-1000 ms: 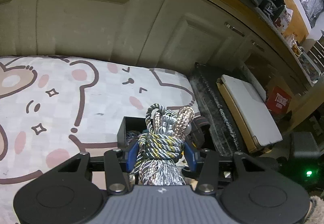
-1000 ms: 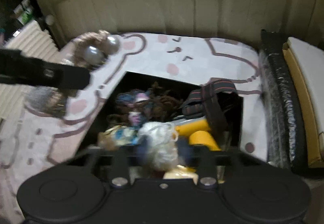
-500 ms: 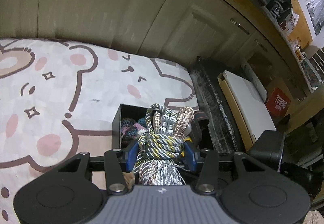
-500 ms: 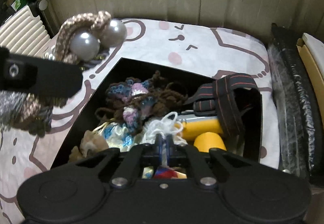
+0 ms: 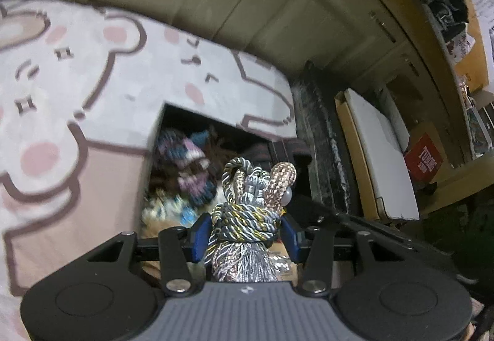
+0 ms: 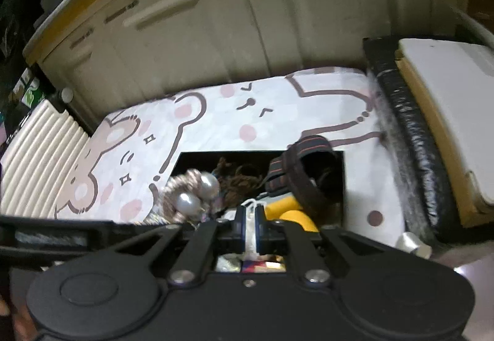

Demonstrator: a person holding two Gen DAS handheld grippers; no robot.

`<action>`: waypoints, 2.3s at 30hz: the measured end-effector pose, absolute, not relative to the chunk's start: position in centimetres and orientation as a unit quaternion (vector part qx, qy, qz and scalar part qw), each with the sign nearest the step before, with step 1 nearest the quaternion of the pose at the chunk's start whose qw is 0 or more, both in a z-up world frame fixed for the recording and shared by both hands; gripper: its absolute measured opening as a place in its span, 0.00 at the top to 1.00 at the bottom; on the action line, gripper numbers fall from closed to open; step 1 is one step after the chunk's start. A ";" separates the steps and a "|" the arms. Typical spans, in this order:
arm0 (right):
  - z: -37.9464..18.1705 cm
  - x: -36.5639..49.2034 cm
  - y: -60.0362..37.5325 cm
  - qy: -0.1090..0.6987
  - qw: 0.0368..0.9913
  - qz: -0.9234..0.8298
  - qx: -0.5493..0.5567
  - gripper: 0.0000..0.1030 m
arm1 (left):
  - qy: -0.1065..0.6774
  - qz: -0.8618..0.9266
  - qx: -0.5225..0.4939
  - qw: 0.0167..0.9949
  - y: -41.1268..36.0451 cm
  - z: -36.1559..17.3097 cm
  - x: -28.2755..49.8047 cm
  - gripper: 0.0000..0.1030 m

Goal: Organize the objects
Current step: 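Open the right tool to drop the yarn ball while the left tool lowers the rope into the box, then open the left tool to release the rope and withdraw both tools from the box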

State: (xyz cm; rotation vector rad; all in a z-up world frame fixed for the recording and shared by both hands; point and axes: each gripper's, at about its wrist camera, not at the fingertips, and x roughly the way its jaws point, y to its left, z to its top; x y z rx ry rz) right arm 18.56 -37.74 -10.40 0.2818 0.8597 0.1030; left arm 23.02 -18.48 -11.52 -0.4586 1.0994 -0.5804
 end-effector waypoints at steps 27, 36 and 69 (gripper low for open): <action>-7.4 16.0 -38.2 0.388 0.909 0.023 0.148 0.87 | 0.449 -0.233 -0.111 0.856 -16.8 -7.3 21.8 0.26; -6.3 13.7 -36.7 0.395 0.913 -0.015 0.099 0.60 | 0.452 -0.200 -0.051 0.868 -16.2 -6.4 20.3 0.16; 2.8 0.7 -33.2 0.361 0.929 -0.050 0.056 0.03 | 0.383 -0.177 0.039 0.906 -10.6 1.6 8.9 0.00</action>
